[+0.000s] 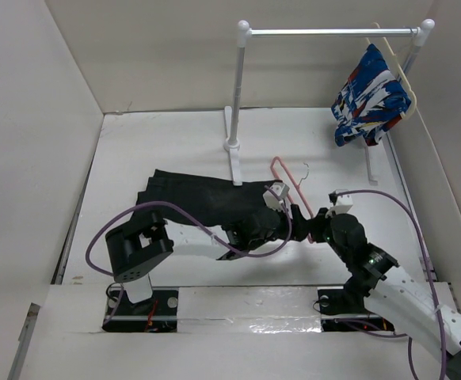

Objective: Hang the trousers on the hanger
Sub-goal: Pick up the hanger from the clothesline.

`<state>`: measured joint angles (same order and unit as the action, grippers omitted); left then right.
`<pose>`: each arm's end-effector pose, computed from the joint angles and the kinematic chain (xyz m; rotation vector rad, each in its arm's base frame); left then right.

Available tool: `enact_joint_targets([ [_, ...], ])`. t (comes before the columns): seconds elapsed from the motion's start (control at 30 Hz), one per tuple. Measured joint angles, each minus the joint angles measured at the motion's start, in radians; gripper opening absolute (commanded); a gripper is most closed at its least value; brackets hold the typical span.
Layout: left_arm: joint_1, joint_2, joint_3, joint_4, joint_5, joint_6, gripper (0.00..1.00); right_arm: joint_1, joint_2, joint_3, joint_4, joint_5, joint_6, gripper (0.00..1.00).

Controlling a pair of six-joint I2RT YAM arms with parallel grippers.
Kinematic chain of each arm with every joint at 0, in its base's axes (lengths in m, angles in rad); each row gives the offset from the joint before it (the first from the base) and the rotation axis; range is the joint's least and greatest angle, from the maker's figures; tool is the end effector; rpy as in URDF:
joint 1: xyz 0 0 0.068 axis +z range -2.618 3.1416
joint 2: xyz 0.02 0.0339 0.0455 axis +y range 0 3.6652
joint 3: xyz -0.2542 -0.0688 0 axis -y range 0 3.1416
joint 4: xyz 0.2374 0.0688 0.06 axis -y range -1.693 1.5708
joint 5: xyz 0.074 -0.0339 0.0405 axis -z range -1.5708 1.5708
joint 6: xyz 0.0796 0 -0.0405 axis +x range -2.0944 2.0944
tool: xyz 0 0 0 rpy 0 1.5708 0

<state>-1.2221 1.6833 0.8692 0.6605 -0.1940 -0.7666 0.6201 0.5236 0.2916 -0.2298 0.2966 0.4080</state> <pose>0.1530 -0.3758 0.2114 0.2745 1.8855 -1.2638 0.1593 0.0851 0.1775 -0.0280 2.0285 0.3524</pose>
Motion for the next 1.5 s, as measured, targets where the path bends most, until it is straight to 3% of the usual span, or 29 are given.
enact_joint_targets([
  [0.7, 0.016, 0.115, 0.009, 0.157, -0.189, -0.225, 0.58, 0.081, -0.034, -0.012, -0.008, 0.074, 0.081, 0.02],
  [0.9, 0.041, 0.162, 0.046, 0.174, -0.180, -0.252, 0.58, 0.088, -0.038, -0.013, -0.008, 0.074, 0.083, 0.02],
  [1.13, 0.053, 0.230, 0.117, 0.166, -0.135, -0.262, 0.48, 0.095, -0.037, -0.014, -0.008, 0.074, 0.087, 0.04],
  [1.2, 0.053, 0.241, 0.122, 0.164, -0.119, -0.265, 0.45, 0.100, -0.037, -0.014, -0.008, 0.074, 0.087, 0.07],
  [1.27, 0.053, 0.253, 0.126, 0.169, -0.104, -0.275, 0.33, 0.105, -0.037, -0.014, -0.010, 0.074, 0.089, 0.12],
  [1.4, 0.060, 0.260, 0.134, 0.169, -0.076, -0.286, 0.03, 0.108, -0.031, -0.021, -0.018, 0.071, 0.097, 0.39],
  [1.5, 0.070, 0.259, 0.127, 0.183, -0.055, -0.288, 0.00, 0.110, -0.035, -0.020, -0.023, 0.069, 0.102, 0.53],
])
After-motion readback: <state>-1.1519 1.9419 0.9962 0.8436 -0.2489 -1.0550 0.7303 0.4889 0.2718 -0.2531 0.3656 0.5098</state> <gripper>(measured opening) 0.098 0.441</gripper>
